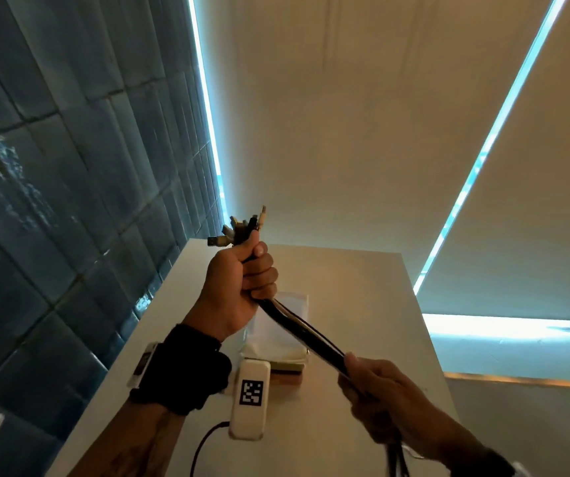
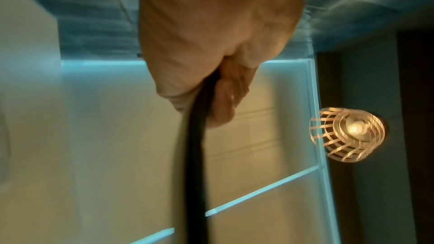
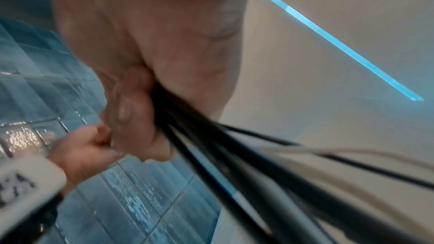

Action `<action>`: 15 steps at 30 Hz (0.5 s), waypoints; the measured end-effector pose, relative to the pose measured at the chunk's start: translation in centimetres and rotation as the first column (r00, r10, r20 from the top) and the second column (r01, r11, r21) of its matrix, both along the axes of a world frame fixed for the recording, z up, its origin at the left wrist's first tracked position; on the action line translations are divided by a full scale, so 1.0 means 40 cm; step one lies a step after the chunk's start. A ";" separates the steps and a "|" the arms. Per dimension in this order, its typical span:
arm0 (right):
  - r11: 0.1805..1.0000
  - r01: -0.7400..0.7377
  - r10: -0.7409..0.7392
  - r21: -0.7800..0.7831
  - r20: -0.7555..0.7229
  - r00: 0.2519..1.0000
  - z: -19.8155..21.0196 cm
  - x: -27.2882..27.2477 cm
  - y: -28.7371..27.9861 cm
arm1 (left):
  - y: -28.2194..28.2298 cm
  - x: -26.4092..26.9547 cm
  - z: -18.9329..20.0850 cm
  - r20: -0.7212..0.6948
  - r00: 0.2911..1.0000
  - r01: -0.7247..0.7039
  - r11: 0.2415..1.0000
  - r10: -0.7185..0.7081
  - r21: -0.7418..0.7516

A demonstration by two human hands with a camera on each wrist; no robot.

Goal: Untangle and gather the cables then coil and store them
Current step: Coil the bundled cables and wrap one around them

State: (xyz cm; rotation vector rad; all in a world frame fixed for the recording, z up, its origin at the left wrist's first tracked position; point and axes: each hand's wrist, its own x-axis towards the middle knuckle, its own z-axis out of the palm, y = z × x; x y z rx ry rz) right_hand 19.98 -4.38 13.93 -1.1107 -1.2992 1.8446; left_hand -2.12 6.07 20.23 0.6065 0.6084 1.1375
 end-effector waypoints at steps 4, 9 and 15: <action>0.988 -0.076 0.052 0.134 0.177 0.983 0.094 0.079 -0.008 | -0.024 -0.012 -0.028 -0.194 0.980 0.043 0.999 -0.044 -0.011; 0.853 -0.172 -0.106 0.492 0.486 0.867 0.232 0.095 0.025 | -0.074 0.022 -0.023 -0.436 0.880 0.217 0.976 -0.187 0.018; 0.641 -0.190 -0.325 0.744 0.487 0.810 0.292 0.056 0.120 | -0.113 0.051 0.013 -0.500 0.813 0.401 0.909 -0.299 0.109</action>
